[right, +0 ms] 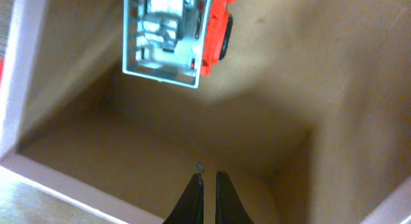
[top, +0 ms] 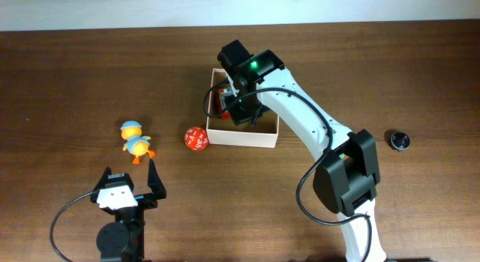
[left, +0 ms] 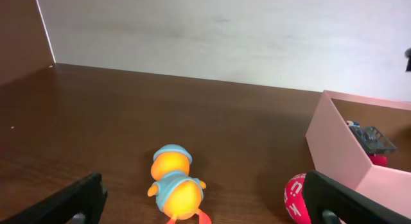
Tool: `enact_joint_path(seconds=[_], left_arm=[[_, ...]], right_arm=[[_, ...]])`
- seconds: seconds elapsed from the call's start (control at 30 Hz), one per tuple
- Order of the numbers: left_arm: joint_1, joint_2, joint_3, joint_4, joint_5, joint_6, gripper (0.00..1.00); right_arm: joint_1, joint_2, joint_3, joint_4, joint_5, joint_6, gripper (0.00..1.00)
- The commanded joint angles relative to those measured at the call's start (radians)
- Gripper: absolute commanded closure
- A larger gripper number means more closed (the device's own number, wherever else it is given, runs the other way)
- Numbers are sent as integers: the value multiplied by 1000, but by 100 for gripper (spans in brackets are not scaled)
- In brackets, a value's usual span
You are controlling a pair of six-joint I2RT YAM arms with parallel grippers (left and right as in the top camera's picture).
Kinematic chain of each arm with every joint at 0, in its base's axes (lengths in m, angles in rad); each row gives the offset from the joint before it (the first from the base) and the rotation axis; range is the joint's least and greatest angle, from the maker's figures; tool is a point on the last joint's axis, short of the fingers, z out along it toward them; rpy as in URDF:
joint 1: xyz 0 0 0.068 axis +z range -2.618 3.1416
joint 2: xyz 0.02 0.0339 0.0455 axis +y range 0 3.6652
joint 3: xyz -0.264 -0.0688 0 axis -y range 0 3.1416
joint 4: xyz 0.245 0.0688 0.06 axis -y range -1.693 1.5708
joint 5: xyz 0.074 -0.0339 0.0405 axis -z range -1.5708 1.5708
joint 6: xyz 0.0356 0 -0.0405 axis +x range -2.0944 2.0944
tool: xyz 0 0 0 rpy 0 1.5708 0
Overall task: Pack container
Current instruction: 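Lower the truck into the box with the right gripper, then open the right gripper to release the truck in the box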
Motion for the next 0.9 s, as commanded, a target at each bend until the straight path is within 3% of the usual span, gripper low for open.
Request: enact_joint_path(seconds=[0.0, 0.87], left_arm=[[5, -6, -6, 2, 17, 16, 1], [5, -6, -6, 2, 17, 16, 1]], right_arm=[[5, -8, -43, 27, -3, -10, 96], [13, -6, -202, 315, -89, -13, 96]])
